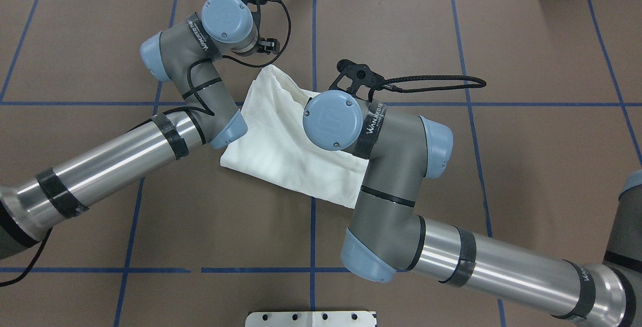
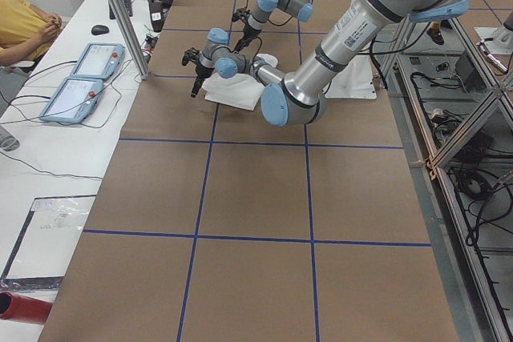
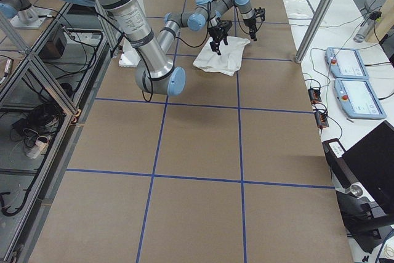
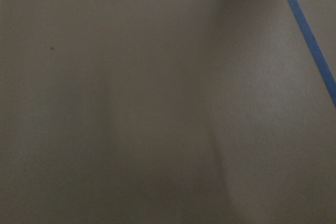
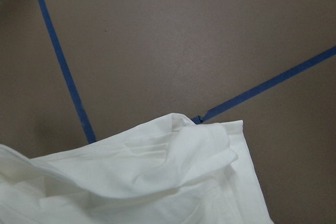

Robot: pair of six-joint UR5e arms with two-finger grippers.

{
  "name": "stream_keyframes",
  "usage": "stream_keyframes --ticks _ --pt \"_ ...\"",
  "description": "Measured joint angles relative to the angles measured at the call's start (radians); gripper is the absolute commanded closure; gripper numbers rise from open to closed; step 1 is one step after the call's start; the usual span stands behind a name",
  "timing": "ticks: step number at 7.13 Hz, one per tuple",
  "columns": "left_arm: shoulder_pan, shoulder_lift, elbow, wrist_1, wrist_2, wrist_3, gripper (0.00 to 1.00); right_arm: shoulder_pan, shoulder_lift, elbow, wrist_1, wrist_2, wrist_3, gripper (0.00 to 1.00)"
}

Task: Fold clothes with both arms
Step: 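Release and raise the left gripper away while the right gripper presses the fold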

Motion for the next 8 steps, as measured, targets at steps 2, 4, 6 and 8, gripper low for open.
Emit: stream_keyframes --ticks 2,4,6,8 --pt "-0.117 0.078 -0.084 -0.024 -0.149 0.231 0.0 -0.007 0.028 -0.074 0.068 -0.007 0.023 0.04" --pt "-0.156 0.174 -0.165 -0.07 -0.209 0.318 0.0 -0.027 0.1 -0.226 0.101 -0.042 0.043 0.08" --pt "-0.161 0.195 -0.177 -0.084 -0.217 0.324 0.0 -0.046 0.113 -0.28 0.105 -0.07 0.042 0.23" --pt "-0.162 0.201 -0.179 -0.086 -0.217 0.322 0.0 -0.022 0.11 -0.346 0.104 -0.086 -0.001 0.31"
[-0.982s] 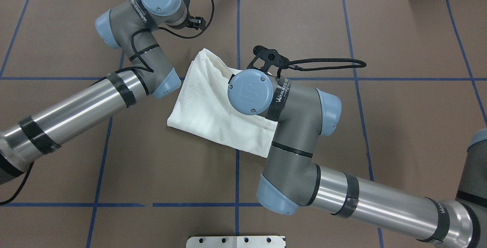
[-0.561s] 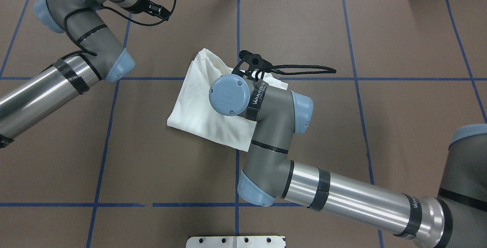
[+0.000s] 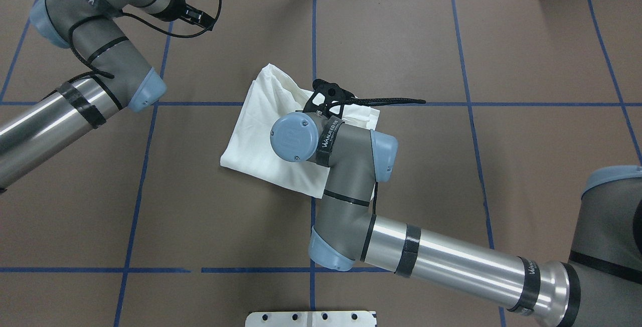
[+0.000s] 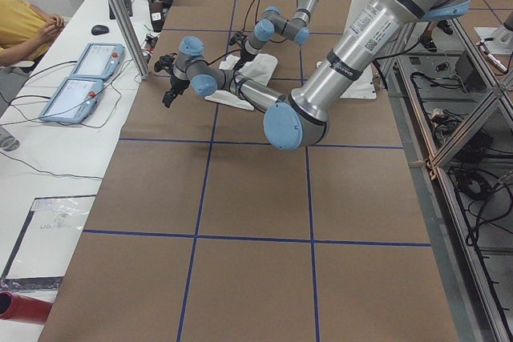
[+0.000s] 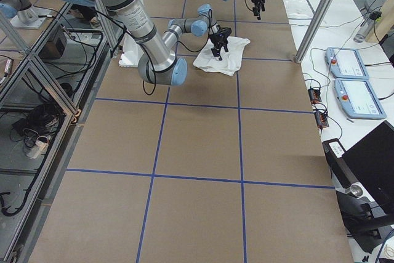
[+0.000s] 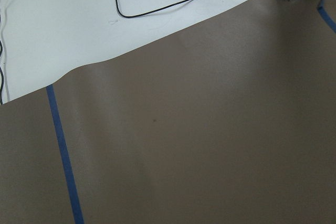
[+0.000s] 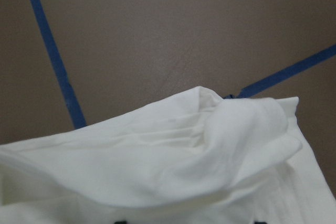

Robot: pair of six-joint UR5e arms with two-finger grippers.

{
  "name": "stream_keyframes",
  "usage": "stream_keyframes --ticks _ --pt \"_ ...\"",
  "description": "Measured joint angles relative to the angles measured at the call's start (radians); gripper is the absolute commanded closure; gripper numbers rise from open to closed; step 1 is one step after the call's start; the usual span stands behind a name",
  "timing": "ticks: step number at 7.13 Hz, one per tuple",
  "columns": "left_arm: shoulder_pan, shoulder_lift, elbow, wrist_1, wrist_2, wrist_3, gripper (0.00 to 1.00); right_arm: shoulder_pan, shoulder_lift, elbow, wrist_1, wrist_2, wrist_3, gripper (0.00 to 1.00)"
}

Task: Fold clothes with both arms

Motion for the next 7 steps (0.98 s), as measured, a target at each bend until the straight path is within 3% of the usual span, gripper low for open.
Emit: stream_keyframes --ticks 2,4,7 --pt "0.0 0.011 -0.001 -0.011 0.0 0.001 0.0 0.101 0.001 -0.06 0.009 -0.003 -0.115 0.4" --pt "0.001 0.032 -0.001 -0.054 0.001 -0.003 0.0 0.209 0.006 -0.113 0.064 0.001 -0.241 0.39" --pt "0.001 0.042 -0.001 -0.066 0.001 -0.003 0.0 0.169 0.017 -0.013 0.082 0.063 -0.246 0.39"
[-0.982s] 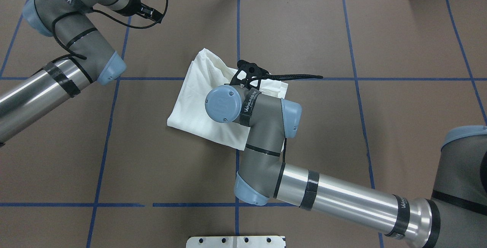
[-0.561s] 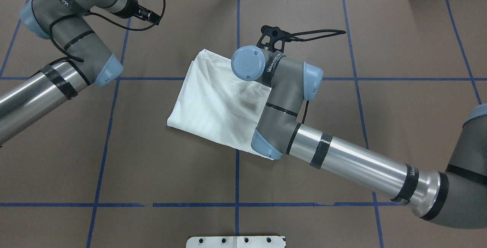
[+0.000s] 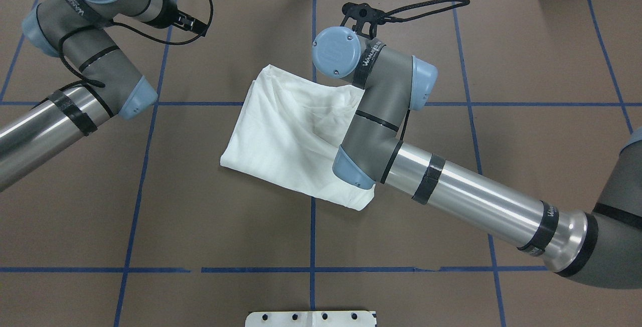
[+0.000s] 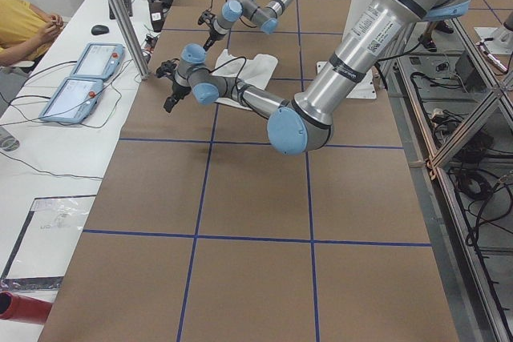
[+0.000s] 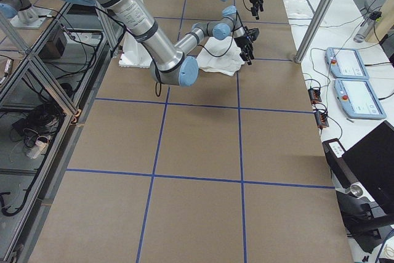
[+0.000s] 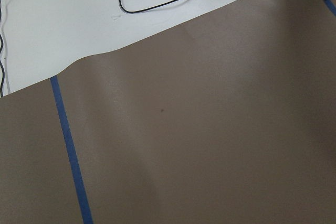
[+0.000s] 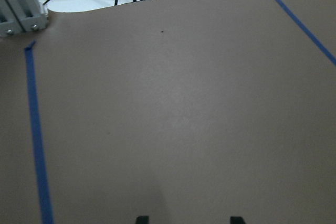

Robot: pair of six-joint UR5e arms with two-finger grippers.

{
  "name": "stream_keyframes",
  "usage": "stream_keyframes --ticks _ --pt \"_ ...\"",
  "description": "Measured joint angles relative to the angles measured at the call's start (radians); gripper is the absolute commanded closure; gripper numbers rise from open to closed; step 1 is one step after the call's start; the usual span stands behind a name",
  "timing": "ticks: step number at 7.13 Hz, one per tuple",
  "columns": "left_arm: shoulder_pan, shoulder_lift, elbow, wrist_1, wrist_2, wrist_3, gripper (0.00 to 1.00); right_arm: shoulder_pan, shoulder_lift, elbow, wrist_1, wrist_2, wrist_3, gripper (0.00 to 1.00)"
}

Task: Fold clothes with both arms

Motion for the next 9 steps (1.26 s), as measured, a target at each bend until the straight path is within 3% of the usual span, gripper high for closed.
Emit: stream_keyframes --ticks 2,6,9 --pt "0.0 0.002 -0.001 -0.004 0.0 -0.002 0.0 -0.04 -0.007 0.048 0.003 0.047 0.082 0.38" --pt "0.002 0.002 -0.001 -0.011 0.001 -0.002 0.0 -0.08 -0.04 0.052 0.004 0.056 0.245 0.41" --pt "0.006 0.005 0.0 -0.011 0.001 -0.002 0.0 -0.084 -0.047 0.068 -0.047 0.055 0.24 0.34"
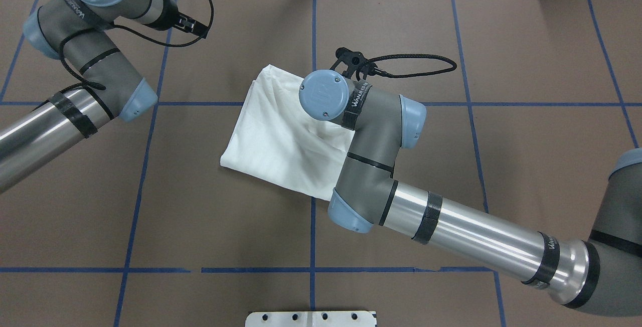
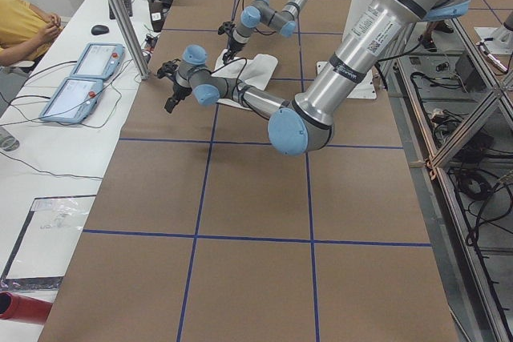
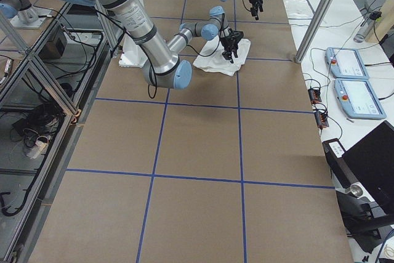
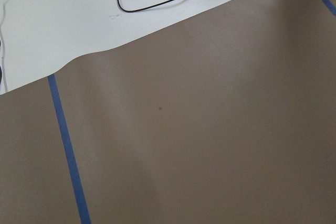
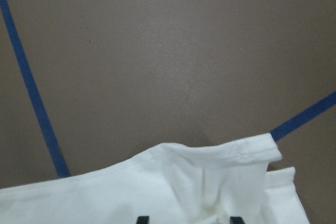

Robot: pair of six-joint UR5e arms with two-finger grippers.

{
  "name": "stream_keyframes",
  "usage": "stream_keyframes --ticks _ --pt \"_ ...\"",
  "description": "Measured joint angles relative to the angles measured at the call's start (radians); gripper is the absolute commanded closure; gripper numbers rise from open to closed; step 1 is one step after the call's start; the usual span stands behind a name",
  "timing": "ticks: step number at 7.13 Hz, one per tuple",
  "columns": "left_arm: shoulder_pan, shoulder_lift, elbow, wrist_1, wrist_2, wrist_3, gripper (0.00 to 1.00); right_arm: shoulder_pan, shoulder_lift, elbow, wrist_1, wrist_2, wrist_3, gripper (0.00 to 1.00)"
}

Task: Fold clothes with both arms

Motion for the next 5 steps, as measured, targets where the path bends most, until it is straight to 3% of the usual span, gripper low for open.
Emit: stream_keyframes --ticks 3,4,5 --pt "0.002 0.008 0.001 -0.004 0.001 -0.002 0.0 -0.018 -0.005 0.022 -0.046 -0.004 0.0 0.33" --pt "0.002 0.009 0.002 -0.01 0.001 -0.007 0.0 -0.033 -0.004 0.023 -0.048 -0.011 0.005 0.38" --pt "0.003 0.009 0.003 -0.016 0.001 -0.012 0.0 -0.048 -0.005 0.023 -0.048 -0.023 0.009 0.72"
